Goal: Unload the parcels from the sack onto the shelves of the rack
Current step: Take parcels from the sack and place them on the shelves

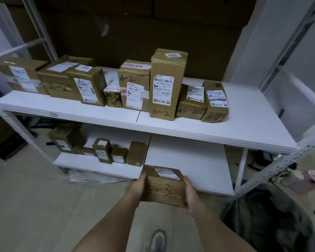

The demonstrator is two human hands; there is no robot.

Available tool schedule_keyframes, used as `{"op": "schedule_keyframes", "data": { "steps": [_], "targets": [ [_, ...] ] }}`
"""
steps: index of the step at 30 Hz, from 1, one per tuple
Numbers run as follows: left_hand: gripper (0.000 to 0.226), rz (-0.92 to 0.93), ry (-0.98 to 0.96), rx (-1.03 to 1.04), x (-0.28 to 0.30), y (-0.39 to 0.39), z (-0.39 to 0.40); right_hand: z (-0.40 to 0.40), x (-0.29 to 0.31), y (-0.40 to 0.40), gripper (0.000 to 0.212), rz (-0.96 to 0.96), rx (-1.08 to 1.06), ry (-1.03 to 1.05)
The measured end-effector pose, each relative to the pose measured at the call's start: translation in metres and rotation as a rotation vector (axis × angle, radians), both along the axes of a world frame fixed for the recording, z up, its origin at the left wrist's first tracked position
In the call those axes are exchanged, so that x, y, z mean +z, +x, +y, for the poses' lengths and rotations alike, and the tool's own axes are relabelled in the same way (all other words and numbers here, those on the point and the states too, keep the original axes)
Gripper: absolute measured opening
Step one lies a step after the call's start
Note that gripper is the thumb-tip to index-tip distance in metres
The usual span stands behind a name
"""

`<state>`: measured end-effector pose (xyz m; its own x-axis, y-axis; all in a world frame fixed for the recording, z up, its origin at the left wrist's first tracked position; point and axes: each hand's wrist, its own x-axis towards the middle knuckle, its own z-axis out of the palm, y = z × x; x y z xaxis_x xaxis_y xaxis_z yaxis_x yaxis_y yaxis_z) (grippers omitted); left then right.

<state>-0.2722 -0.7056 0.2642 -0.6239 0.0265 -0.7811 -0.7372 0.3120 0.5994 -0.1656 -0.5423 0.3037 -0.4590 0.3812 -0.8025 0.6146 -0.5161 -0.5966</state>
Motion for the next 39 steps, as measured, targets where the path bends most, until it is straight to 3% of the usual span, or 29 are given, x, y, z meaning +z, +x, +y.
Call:
{"op": "schedule_keyframes", "data": {
  "steps": [2,4,6,9,11,15,22,25,31,39],
  "targets": [
    [0.101,-0.003,-0.030,0.008,-0.014,-0.018,0.001,0.004,-0.028,-0.024,0.058,-0.004,-0.005,0.020],
    [0.099,0.000,-0.053,0.019,-0.021,-0.035,0.005,0.008,-0.049,-0.045,0.050,-0.011,0.018,0.028],
    [0.082,0.012,-0.031,0.025,-0.027,-0.053,0.010,0.009,-0.066,-0.067,0.046,-0.013,0.019,0.031],
    [0.059,0.001,-0.031,-0.021,-0.058,-0.076,0.015,0.019,-0.117,-0.092,0.059,-0.056,0.009,0.109],
    [0.051,0.033,-0.026,-0.050,-0.082,-0.085,0.016,0.020,-0.139,-0.103,0.051,-0.081,0.036,0.153],
    [0.068,0.111,-0.067,-0.086,-0.148,-0.104,0.016,0.020,-0.186,-0.123,0.037,-0.063,0.095,0.260],
    [0.048,0.187,0.074,-0.091,-0.263,-0.130,0.025,0.021,-0.311,-0.156,0.031,0.044,-0.019,0.407],
    [0.047,0.284,0.093,-0.119,-0.316,-0.147,0.029,0.026,-0.353,-0.170,0.034,0.100,-0.049,0.468],
    [0.046,0.339,0.186,-0.097,-0.388,-0.172,0.037,0.030,-0.415,-0.198,0.021,0.237,-0.136,0.515],
    [0.050,0.368,0.218,-0.103,-0.425,-0.191,0.038,0.031,-0.449,-0.210,0.047,0.389,-0.188,0.356]
  ]
}}
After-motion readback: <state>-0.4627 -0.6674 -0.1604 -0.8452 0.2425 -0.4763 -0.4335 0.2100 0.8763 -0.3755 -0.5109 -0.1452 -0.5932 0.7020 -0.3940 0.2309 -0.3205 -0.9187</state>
